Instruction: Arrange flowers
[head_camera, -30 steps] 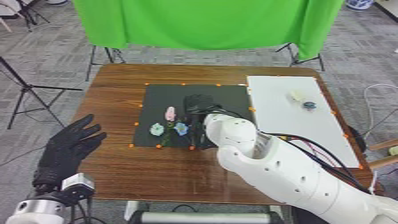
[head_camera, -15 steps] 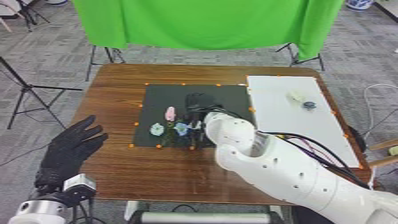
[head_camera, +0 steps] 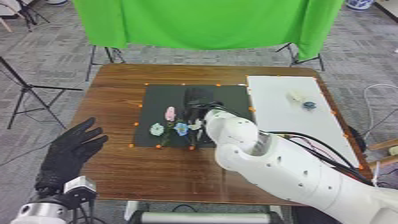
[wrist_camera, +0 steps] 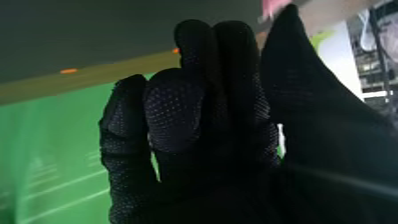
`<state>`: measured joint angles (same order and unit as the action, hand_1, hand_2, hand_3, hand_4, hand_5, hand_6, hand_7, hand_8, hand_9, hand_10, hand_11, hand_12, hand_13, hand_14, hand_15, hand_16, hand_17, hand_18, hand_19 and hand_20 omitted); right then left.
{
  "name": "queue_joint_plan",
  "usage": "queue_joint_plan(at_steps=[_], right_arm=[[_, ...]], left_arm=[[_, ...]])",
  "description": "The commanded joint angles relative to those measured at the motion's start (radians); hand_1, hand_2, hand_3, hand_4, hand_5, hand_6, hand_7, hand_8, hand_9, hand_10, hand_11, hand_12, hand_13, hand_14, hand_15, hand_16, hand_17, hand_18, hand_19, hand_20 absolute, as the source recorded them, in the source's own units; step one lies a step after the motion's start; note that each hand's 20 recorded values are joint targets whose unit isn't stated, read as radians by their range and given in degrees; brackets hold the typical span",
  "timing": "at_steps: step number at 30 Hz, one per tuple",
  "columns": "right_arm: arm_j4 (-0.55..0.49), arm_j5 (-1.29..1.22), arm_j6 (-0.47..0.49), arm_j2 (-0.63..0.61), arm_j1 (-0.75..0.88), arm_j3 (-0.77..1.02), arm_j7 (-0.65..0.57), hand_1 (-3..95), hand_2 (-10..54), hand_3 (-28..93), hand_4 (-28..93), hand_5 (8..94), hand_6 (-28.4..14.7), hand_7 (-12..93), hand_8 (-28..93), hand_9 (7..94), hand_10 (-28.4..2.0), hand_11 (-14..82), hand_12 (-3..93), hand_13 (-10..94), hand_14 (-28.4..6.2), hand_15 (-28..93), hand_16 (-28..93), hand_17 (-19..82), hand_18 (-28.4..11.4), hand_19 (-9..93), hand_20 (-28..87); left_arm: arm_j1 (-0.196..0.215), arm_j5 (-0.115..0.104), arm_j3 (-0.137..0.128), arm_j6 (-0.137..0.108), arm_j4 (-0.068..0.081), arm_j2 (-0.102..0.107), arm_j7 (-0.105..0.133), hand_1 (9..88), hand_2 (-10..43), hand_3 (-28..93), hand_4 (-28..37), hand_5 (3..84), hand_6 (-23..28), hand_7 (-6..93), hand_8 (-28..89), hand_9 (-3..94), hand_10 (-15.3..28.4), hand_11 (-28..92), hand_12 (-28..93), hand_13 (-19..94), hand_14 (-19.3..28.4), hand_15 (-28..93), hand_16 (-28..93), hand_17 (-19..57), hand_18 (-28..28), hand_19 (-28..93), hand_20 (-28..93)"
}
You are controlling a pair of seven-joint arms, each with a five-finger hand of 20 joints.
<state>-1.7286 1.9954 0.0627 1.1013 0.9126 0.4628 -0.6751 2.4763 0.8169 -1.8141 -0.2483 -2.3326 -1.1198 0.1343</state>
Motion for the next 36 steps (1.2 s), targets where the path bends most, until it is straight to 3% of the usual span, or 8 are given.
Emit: queue_joint_plan(at_steps=[1,4,8,9,10,18,25,36], right_arm=[[-0.071,-0.062,0.074,-0.137,0.058,0.223,0.075,33.7,-6.6,91,-28,64.5,-1.5,27,-15,65.4,-14.5,30.5,14.9,62,-10.5,83,12,23,-22.4,89,28],[-0.076,-0.063,0.145,-0.169,0.127,0.358,0.113,30.4,-4.4,92,-28,60.4,-1.8,25,-17,61.3,-15.5,26.7,13.5,60,-11.1,83,11,23,-22.4,89,29],[-0.079,-0.099,0.139,-0.274,0.152,0.413,0.088,29.5,-3.9,92,-28,57.8,-1.9,23,-17,59.5,-15.5,23.9,13.2,61,-11.0,83,10,23,-22.5,89,29],[-0.075,-0.102,0.134,-0.298,0.154,0.421,0.082,29.3,-3.7,92,-28,57.6,-2.0,23,-17,59.1,-15.6,23.4,13.1,61,-11.0,84,10,23,-22.5,89,29],[-0.072,-0.121,0.118,-0.336,0.138,0.402,0.07,28.9,-3.6,92,-28,57.3,-2.0,22,-17,58.8,-15.7,23.0,13.1,61,-11.1,84,10,23,-22.5,89,29],[-0.005,-0.187,0.076,-0.479,0.094,0.356,-0.034,28.5,-3.2,92,-28,55.7,-2.7,22,-16,56.2,-16.7,21.1,13.3,61,-10.9,84,9,25,-22.5,91,29],[0.046,-0.193,0.045,-0.528,0.054,0.288,-0.1,28.1,-3.6,93,-27,50.0,-3.8,20,-15,51.5,-16.9,19.9,13.2,61,-10.6,84,8,26,-22.5,92,27],[0.099,-0.229,0.163,-0.513,0.06,0.298,-0.206,27.8,-5.0,93,-27,43.9,-4.9,19,-15,44.0,-18.5,16.0,13.0,59,-10.2,86,7,26,-22.3,93,25]], left_arm=[[0.035,-0.009,0.004,-0.024,-0.009,0.011,0.026,24.5,5.1,83,-19.5,37.7,10.5,14.8,-10,34.3,19.6,25,9,26,26.7,48,-10,-9.2,23.9,60,-7],[0.031,-0.006,0.003,-0.021,-0.01,0.008,0.021,24.5,5.1,83,-19.6,37.7,10.5,14.8,-10,34.3,19.6,26,9,26,26.7,48,-10,-9.2,23.9,60,-7],[0.036,-0.009,0.007,-0.028,-0.012,0.02,0.035,24.5,5.1,83,-19.5,37.7,10.5,14.7,-10,34.2,19.5,26,9,26,26.7,48,-10,-9.2,23.9,59,-7],[0.029,-0.007,0.005,-0.026,-0.012,0.017,0.028,24.5,5.1,83,-19.5,37.7,10.5,14.7,-10,34.2,19.5,26,9,26,26.7,48,-10,-9.2,23.9,59,-7],[0.032,-0.009,0.008,-0.032,-0.013,0.02,0.037,24.5,5.1,83,-19.5,37.7,10.5,14.7,-10,34.3,19.5,26,8,26,26.7,48,-10,-9.2,23.9,59,-7],[0.034,-0.01,0.009,-0.026,-0.016,0.019,0.037,24.4,5.0,83,-19.7,37.7,10.5,14.7,-10,34.2,19.6,26,8,26,26.7,49,-10,-9.2,23.9,60,-7],[0.037,-0.011,0.014,-0.034,-0.017,0.021,0.044,24.5,5.1,83,-19.4,37.8,10.4,14.5,-10,34.3,19.5,25,9,26,26.9,49,-10,-8.8,24.1,60,-7],[0.033,-0.01,0.02,-0.027,-0.011,0.016,0.043,24.5,5.0,83,-19.5,37.8,10.6,14.6,-10,34.2,19.5,25,9,26,26.9,49,-10,-9.0,24.1,60,-7]])
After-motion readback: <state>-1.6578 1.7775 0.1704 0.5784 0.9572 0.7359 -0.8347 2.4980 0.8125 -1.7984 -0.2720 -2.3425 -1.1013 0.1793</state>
